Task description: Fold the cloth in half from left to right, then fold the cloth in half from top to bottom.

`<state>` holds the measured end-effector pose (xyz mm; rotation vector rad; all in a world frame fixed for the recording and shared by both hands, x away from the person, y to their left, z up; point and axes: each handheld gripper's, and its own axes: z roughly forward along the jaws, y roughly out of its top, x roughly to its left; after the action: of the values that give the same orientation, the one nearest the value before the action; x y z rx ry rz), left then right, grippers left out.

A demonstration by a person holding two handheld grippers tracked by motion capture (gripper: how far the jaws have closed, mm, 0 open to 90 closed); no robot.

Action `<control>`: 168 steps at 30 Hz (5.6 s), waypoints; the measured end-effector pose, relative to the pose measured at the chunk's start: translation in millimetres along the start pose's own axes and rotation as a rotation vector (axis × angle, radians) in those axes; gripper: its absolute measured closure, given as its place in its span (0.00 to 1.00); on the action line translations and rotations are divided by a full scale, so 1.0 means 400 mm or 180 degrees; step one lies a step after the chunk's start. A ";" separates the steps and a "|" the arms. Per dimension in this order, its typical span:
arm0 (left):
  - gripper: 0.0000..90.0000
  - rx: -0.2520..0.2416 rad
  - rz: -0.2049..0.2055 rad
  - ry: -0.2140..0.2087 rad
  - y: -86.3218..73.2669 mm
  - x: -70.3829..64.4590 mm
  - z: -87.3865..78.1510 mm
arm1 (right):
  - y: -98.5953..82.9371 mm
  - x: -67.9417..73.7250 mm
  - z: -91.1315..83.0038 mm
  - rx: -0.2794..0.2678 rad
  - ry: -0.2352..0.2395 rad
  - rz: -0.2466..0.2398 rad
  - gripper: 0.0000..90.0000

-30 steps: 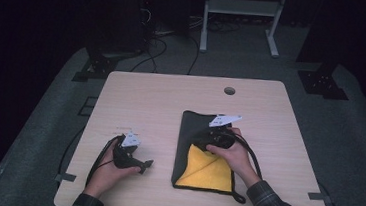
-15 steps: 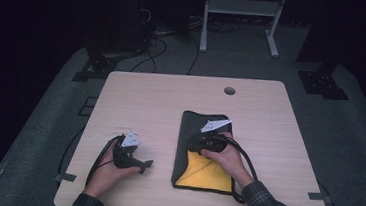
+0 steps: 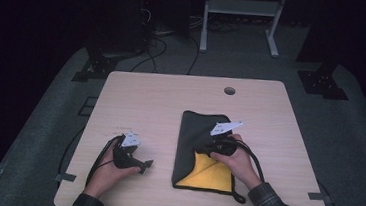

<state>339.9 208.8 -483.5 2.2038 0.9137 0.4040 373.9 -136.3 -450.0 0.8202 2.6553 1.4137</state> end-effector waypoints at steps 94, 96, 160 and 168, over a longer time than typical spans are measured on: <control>0.33 -0.0184 0.0072 -0.0381 0.212 0.016 0.063 | -0.076 -0.153 -0.218 -0.0169 -0.0900 0.0159 0.52; 0.35 -0.0185 0.0080 -0.0382 0.231 0.022 0.075 | -0.065 -0.166 -0.214 -0.0168 -0.0943 0.0144 0.53; 0.95 0.0131 -0.0117 -0.0471 0.389 0.108 0.325 | -0.001 -0.379 -0.034 0.0082 -0.1008 0.0552 0.93; 0.95 -0.0157 -0.0037 -0.0450 0.428 0.113 0.256 | 0.049 -0.360 -0.086 -0.0119 -0.0976 0.0438 0.93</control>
<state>508.7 105.0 -432.5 2.1511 0.8312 0.2590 497.3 -220.0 -445.9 1.1325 2.3767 1.2406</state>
